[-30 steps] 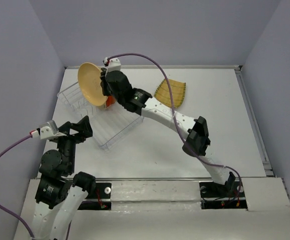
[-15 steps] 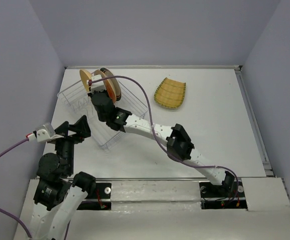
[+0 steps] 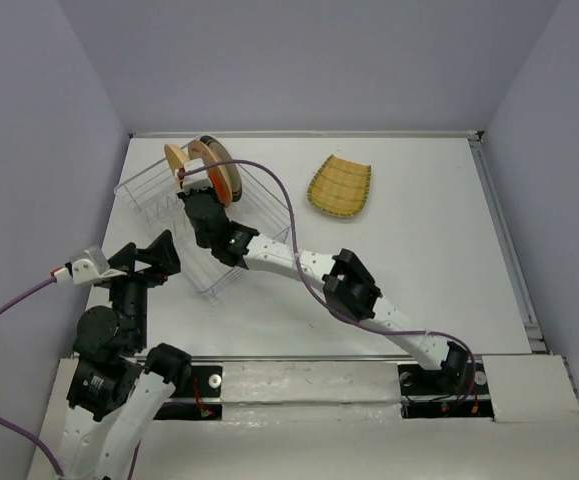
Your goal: Load the plates into the dish rack
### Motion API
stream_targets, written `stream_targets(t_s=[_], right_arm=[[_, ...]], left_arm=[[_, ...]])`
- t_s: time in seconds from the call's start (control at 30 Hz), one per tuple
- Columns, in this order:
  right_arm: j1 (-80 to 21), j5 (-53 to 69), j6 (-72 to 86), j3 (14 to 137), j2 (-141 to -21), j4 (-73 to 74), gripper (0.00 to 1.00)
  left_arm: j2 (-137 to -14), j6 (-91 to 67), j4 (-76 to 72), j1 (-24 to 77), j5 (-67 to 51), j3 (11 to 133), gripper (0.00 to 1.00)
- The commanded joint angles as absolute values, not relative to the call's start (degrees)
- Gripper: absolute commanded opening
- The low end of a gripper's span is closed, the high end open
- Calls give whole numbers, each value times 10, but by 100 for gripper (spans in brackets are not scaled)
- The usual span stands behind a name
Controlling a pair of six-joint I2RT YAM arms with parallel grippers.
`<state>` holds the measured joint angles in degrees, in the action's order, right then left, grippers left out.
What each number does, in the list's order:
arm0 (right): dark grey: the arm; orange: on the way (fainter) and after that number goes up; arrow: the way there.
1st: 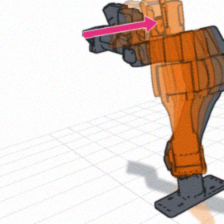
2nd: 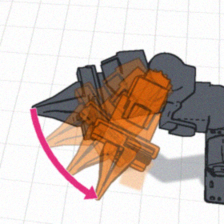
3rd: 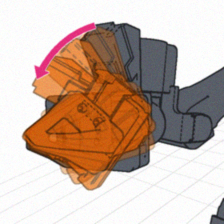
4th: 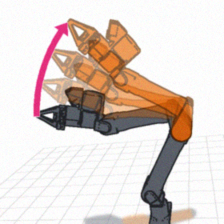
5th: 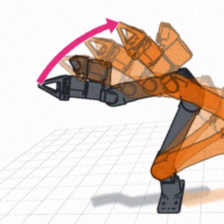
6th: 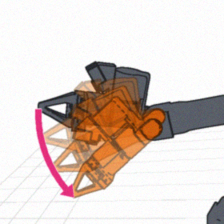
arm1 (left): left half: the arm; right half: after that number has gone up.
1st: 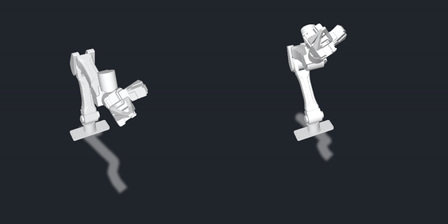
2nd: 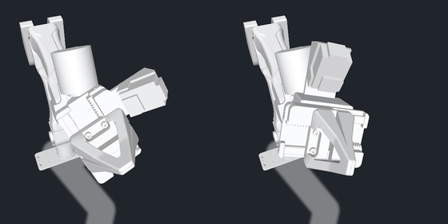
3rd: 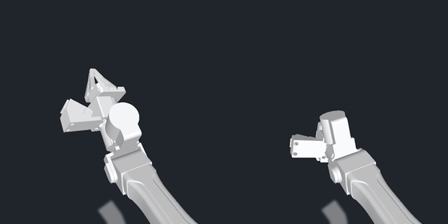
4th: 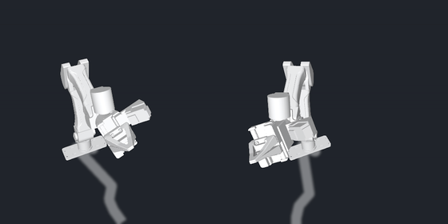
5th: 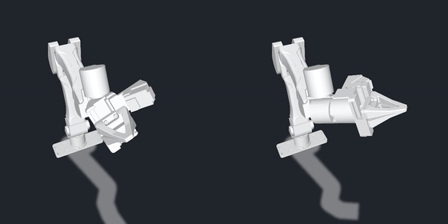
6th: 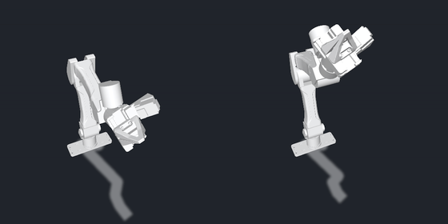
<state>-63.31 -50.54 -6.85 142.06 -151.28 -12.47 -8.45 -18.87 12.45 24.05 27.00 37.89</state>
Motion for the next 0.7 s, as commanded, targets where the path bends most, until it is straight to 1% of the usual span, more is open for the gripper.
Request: stream_targets(t_s=[0.0, 0.17, 0.3, 0.4, 0.43, 0.47, 0.5, 0.53, 0.63, 0.67], right_arm=[[-634, -480, -80, 1421, -1521, -196, 7], [-634, -436, -69, 1377, -1504, -198, 7], [-634, -432, -55, 1358, -1488, -193, 7], [-634, -432, -43, 1357, -1483, -181, 21], [-634, -434, -32, 1357, -1476, -170, 36], [-634, -433, -26, 1354, -1470, -164, 36], [-634, -431, -22, 1352, -1462, -160, 50], [-634, -431, -13, 1347, -1445, -148, 59], [-634, -426, -2, 1318, -1403, -137, 69], [-634, -422, -2, 1284, -1366, -137, 72]], left_arm=[[-83, -186, 87, 243, 278, 380, 99], [-83, -185, 86, 243, 277, 379, 99], [-84, -184, 85, 243, 273, 379, 99], [-86, -184, 84, 243, 272, 379, 99], [-87, -183, 84, 244, 272, 378, 99], [-88, -182, 84, 244, 272, 378, 99], [-89, -182, 84, 244, 272, 378, 99], [-91, -182, 84, 244, 271, 378, 99], [-95, -182, 83, 244, 266, 378, 99], [-97, -181, 83, 244, 266, 378, 99]])
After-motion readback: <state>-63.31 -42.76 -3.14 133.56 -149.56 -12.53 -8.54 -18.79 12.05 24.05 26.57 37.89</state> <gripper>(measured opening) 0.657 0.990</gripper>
